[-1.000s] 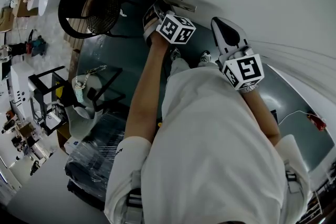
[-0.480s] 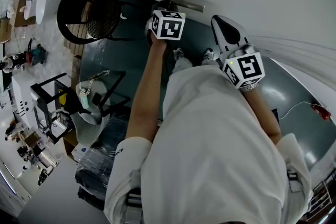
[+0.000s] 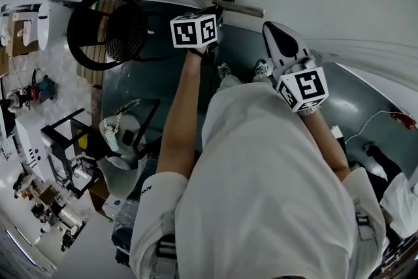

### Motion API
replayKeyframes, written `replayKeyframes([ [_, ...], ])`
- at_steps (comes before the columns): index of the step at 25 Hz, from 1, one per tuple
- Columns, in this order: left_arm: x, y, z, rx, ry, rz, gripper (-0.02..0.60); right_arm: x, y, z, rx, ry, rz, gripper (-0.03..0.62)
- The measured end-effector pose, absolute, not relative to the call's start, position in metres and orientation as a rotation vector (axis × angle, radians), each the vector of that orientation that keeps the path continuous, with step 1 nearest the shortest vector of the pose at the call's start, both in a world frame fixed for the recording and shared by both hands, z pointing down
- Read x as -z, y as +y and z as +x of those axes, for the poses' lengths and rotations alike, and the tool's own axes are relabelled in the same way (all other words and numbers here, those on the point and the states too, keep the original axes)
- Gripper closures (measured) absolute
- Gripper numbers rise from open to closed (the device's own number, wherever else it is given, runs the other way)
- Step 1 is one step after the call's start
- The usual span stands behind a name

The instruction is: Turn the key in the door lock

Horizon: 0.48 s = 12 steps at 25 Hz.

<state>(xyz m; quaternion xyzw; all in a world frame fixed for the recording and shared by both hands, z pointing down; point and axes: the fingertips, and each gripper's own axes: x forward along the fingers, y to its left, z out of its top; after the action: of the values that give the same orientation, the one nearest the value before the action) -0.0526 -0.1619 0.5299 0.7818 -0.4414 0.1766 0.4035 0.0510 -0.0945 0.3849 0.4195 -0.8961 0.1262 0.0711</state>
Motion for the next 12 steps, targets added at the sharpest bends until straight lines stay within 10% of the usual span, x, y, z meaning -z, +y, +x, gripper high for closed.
replayKeyframes([
  [12, -0.522, -0.162, -0.048, -0.043, -0.747, 1.873, 0.551, -0.386, -0.091, 0.024, -0.372, -2.598, 1.392, 0.602],
])
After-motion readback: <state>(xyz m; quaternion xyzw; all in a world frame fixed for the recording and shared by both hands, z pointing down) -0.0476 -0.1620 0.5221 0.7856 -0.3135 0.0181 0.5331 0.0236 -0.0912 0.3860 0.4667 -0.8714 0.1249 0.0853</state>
